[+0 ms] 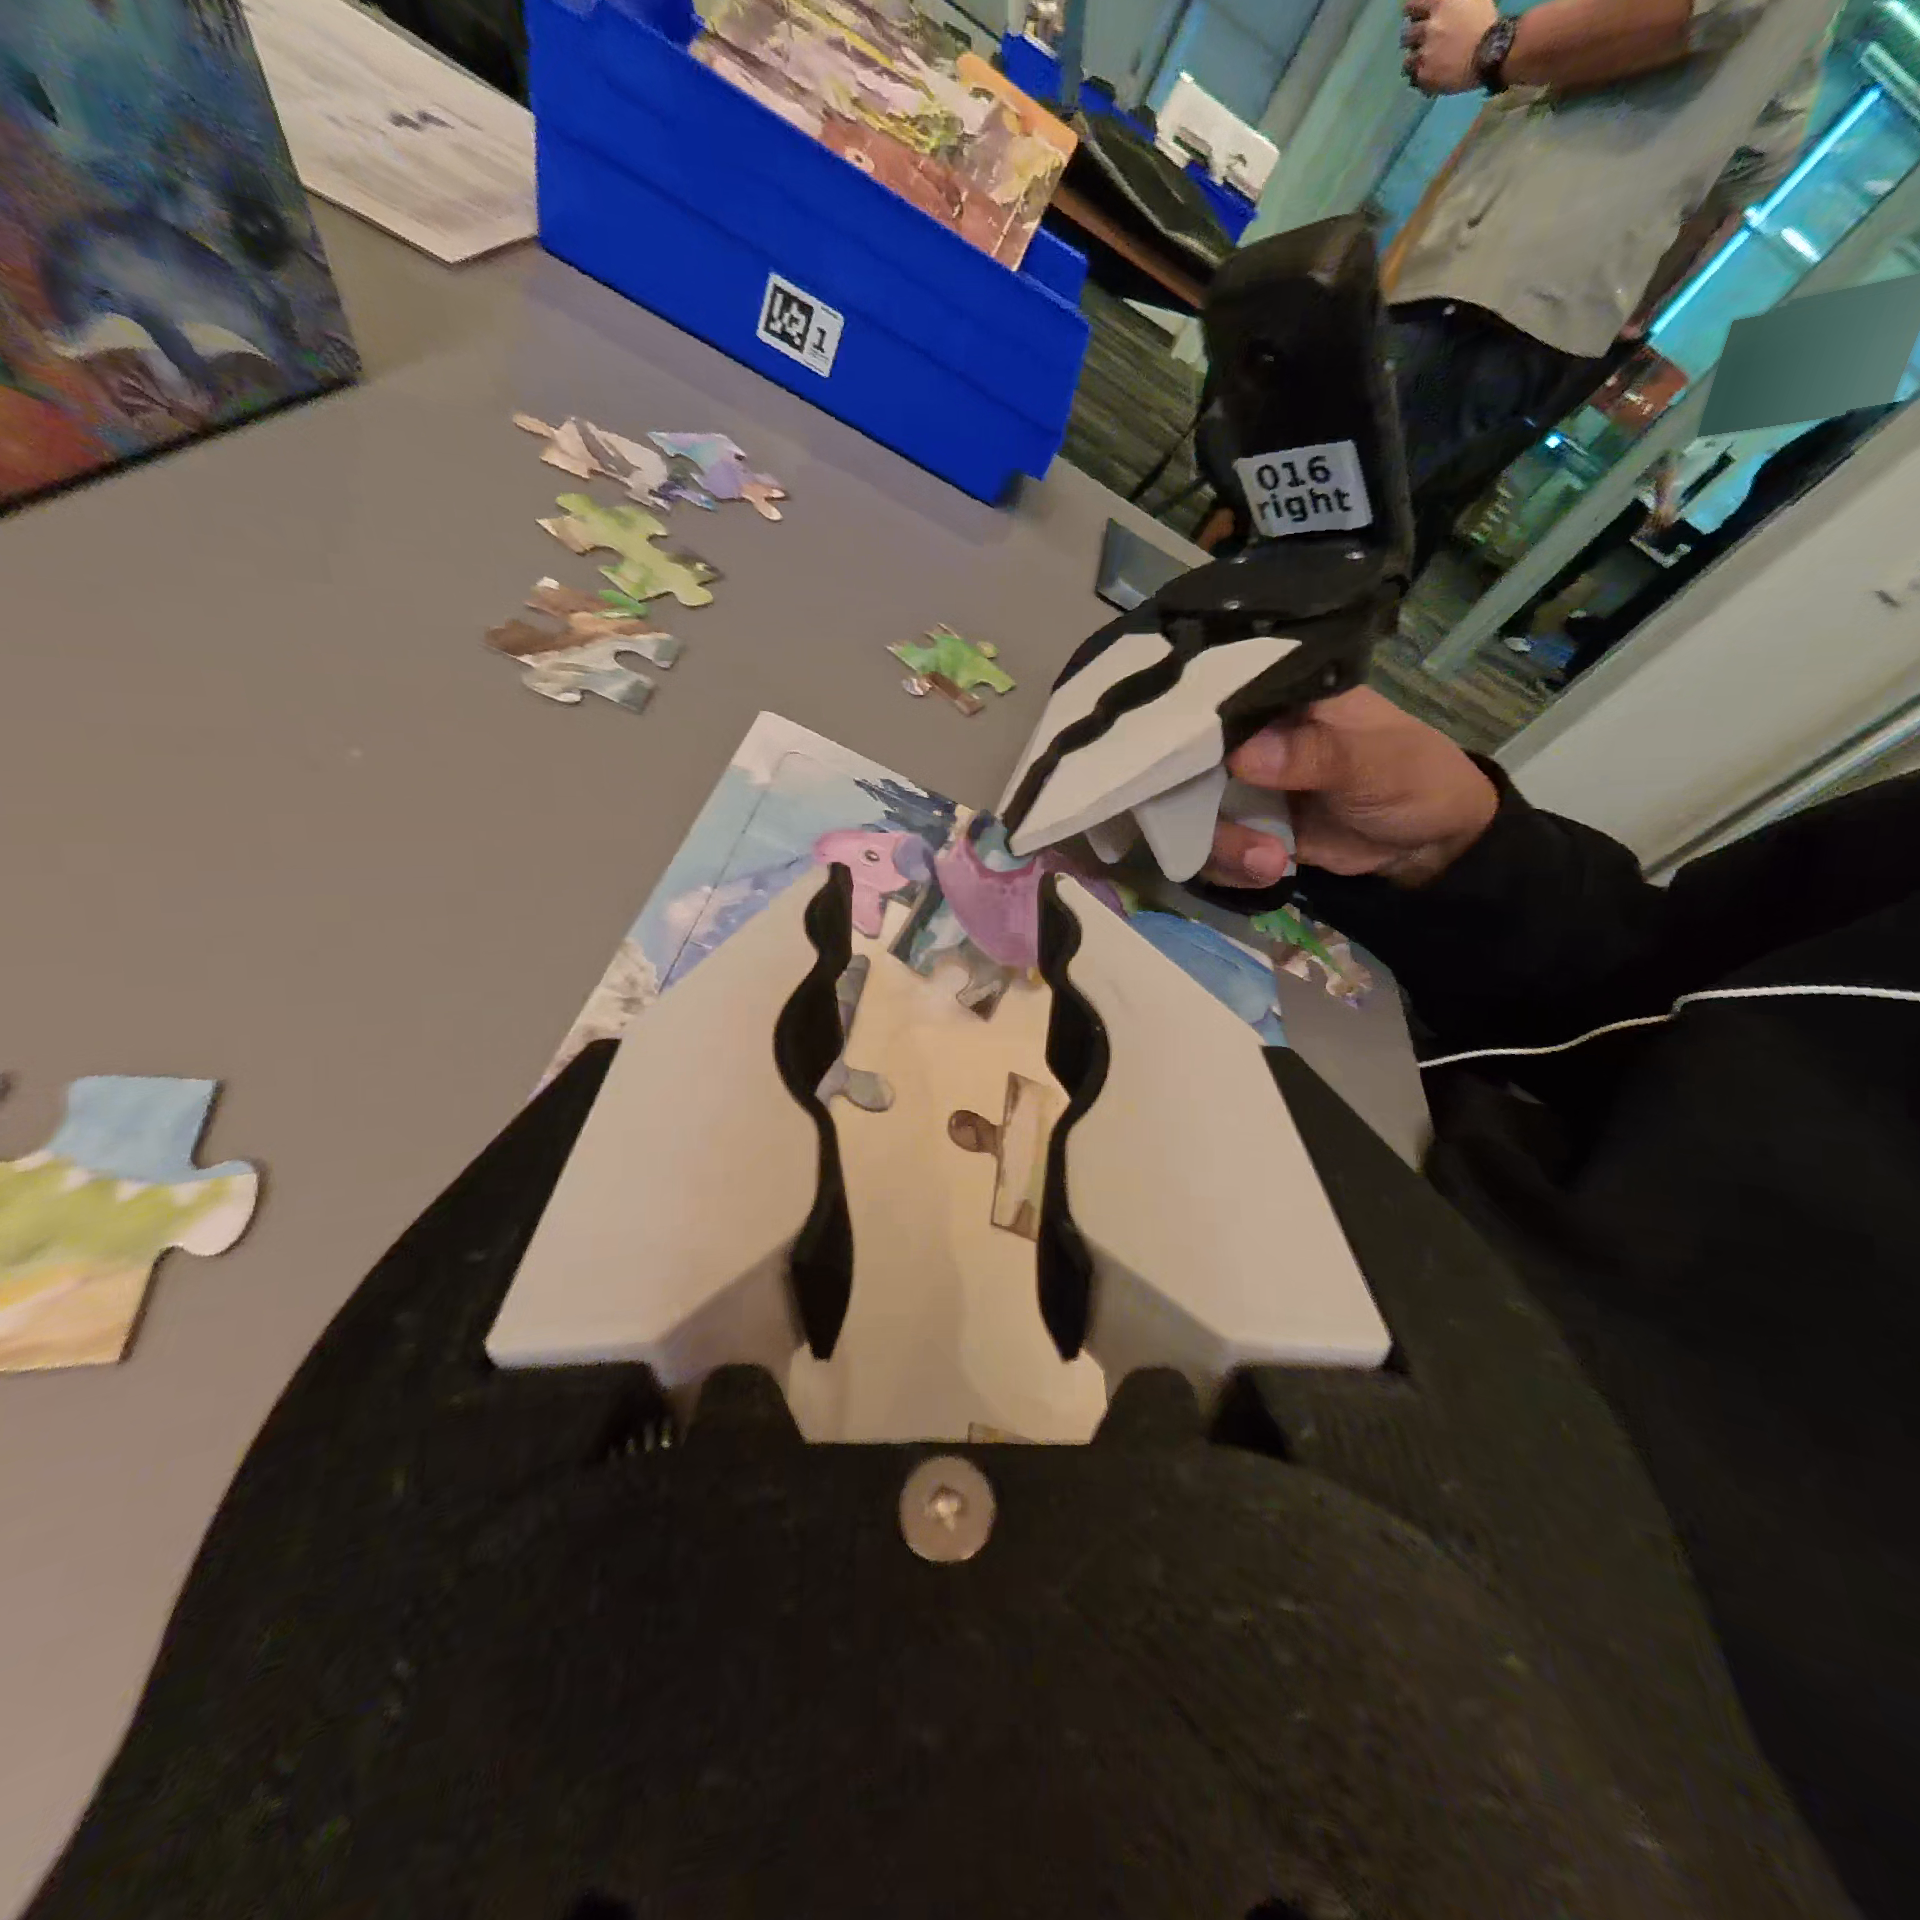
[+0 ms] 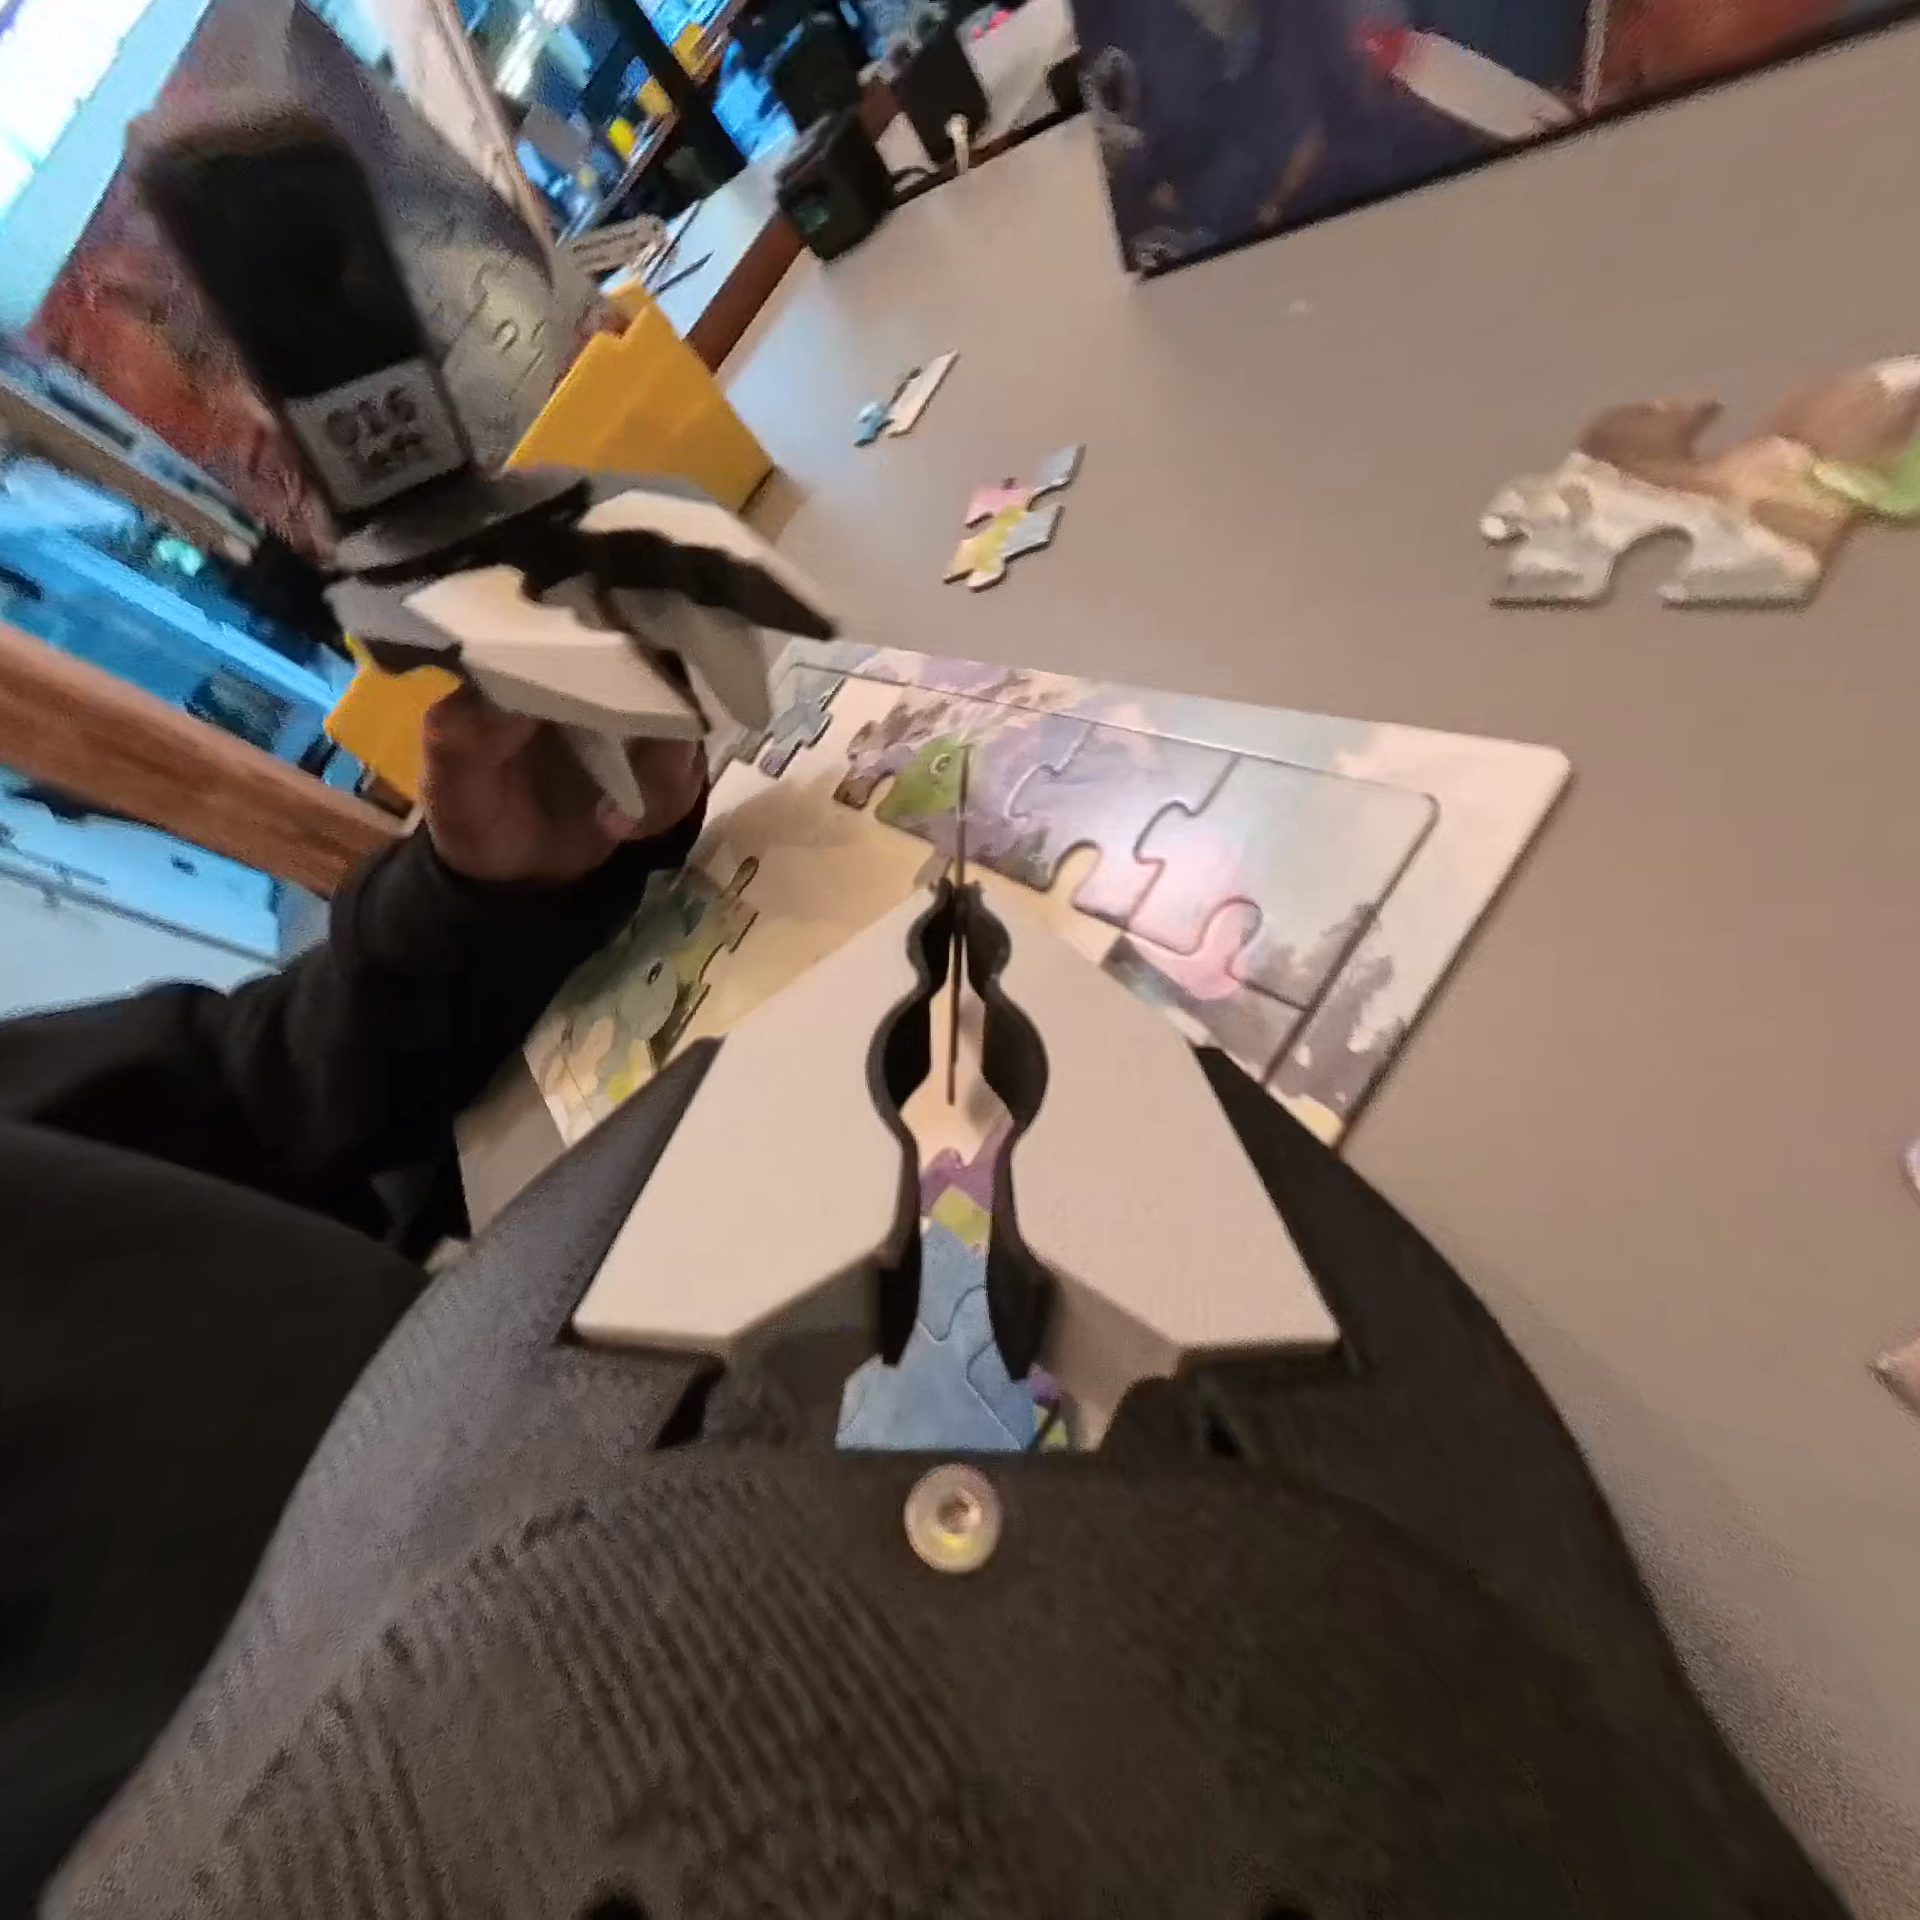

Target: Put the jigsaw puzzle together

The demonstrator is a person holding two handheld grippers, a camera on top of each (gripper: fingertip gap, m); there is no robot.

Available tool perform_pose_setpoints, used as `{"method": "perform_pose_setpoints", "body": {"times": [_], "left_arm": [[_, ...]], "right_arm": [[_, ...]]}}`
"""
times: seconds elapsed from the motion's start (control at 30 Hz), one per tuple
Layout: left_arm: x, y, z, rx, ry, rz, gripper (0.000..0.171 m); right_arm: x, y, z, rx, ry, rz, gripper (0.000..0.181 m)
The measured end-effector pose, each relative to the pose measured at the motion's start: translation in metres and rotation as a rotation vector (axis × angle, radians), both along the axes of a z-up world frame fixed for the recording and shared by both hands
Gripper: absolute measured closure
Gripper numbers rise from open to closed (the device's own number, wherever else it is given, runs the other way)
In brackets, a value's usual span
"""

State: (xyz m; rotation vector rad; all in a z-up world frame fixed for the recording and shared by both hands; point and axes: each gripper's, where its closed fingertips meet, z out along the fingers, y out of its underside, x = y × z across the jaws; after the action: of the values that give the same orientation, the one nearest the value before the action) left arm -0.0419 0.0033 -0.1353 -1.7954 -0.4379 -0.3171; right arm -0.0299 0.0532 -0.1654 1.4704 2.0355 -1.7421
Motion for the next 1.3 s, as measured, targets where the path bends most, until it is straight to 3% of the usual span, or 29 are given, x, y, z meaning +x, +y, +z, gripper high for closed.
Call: {"method": "perform_pose_setpoints", "body": {"times": [0.4, 0.6, 0.7, 0.83, 1.3], "left_arm": [[0.009, 0.006, -0.029, -0.208, 0.165, -0.029, 0.145], [0.01, 0.007, -0.03, -0.219, 0.177, -0.035, 0.145], [0.01, 0.007, -0.03, -0.217, 0.178, -0.037, 0.145], [0.011, 0.007, -0.03, -0.218, 0.181, -0.04, 0.145], [0.014, 0.009, -0.034, -0.243, 0.2, -0.056, 0.145]], "right_arm": [[-0.005, 0.01, -0.027, 0.209, -0.037, -0.025, 0.172], [0.0, 0.008, -0.035, 0.34, -0.007, 0.028, 0.169], [-0.004, 0.012, -0.031, 0.396, 0.05, 0.012, 0.158], [-0.002, 0.008, -0.022, 0.404, 0.115, 0.037, 0.156], [0.006, -0.015, -0.033, 0.427, 0.127, 0.129, 0.16]]}}
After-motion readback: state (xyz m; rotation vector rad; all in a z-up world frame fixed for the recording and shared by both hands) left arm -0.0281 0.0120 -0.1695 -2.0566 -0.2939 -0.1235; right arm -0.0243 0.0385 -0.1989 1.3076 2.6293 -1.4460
